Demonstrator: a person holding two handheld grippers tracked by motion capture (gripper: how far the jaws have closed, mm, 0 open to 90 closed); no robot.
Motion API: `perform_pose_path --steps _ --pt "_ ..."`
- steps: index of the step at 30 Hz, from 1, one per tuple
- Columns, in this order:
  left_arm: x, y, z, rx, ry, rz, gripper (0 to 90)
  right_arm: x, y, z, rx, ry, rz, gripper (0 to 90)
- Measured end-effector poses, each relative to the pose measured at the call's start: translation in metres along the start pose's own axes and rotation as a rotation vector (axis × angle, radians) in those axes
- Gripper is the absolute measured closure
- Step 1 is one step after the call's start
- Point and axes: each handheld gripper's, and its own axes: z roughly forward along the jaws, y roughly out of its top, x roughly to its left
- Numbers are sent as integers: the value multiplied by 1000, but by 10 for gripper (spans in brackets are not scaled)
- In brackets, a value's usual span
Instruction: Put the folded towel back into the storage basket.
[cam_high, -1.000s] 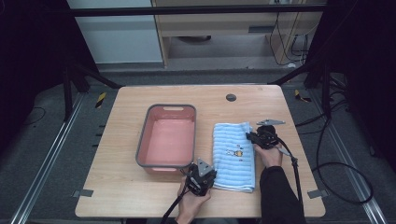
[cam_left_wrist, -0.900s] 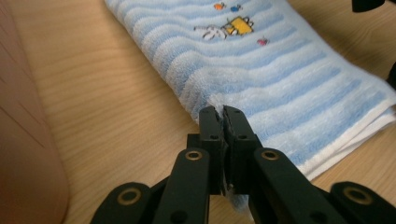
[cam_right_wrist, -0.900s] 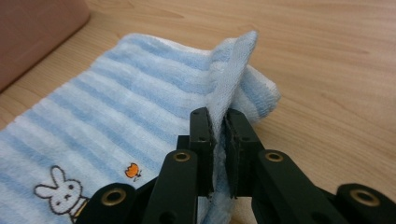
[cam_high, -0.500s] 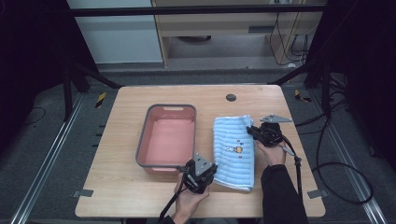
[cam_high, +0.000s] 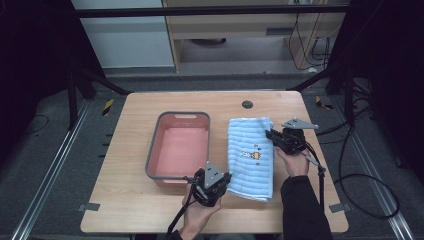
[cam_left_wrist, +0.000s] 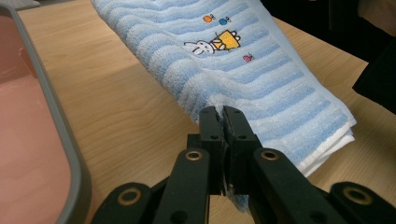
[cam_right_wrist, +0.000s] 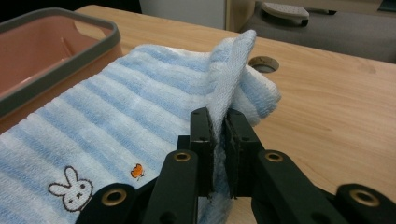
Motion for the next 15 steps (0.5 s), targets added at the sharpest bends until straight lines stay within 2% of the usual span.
perform_pose_path --steps 7,15 --pt "6 9 -14 -29 4 6 872 10 15 -11 -37 -12 -39 831" --pt "18 24 -33 -64 22 4 873 19 33 -17 -75 5 -46 834"
